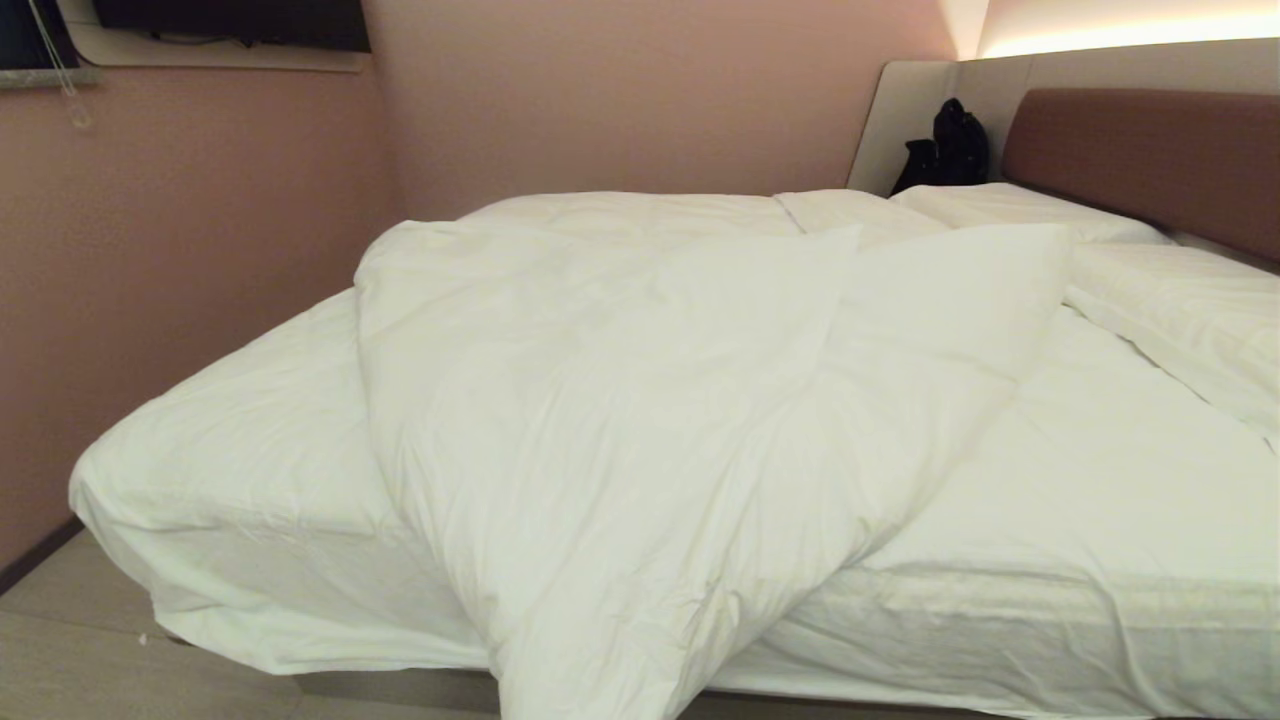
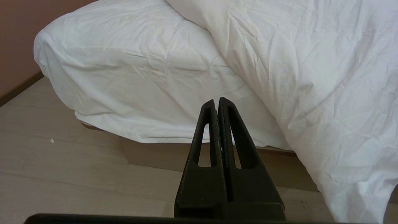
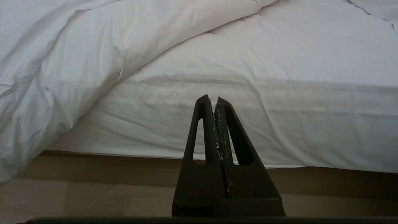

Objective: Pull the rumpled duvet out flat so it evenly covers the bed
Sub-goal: Hold the folded corner of the quilt

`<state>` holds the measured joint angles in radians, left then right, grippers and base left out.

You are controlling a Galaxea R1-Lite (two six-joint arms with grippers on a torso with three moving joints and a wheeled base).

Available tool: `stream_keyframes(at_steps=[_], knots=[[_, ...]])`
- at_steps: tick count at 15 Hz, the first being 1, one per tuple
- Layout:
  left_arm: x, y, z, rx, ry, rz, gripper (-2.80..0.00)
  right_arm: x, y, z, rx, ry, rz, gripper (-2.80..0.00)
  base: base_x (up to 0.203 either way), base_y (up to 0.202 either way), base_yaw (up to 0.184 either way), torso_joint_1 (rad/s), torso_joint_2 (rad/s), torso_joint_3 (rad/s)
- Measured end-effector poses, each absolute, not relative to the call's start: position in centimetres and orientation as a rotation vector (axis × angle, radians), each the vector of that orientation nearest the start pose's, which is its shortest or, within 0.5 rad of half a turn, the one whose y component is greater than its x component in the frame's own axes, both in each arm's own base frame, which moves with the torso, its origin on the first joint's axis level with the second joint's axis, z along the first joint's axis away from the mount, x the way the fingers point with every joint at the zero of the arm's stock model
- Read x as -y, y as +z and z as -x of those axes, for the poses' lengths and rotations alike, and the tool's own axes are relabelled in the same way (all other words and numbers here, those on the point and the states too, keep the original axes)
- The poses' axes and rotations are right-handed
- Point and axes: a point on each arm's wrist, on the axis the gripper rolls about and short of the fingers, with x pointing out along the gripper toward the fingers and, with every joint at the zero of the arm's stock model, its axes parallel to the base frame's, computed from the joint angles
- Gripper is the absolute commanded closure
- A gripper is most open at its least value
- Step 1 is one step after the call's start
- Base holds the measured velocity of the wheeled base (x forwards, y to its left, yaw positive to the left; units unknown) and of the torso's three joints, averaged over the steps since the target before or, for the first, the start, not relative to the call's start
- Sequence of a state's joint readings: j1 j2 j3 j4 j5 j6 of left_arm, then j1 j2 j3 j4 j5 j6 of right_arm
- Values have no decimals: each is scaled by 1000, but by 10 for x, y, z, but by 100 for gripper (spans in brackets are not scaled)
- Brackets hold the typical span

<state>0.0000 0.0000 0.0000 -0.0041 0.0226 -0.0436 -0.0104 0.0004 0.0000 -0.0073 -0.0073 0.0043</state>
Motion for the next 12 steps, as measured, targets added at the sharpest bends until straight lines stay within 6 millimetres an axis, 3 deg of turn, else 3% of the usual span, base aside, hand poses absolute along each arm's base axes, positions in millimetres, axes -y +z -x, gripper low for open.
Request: stream_keyframes(at_steps=[12], knots=[[0, 76, 23, 6, 22, 30, 0, 0, 76, 23, 7, -18, -4, 0, 0, 0, 0, 0, 0, 0]])
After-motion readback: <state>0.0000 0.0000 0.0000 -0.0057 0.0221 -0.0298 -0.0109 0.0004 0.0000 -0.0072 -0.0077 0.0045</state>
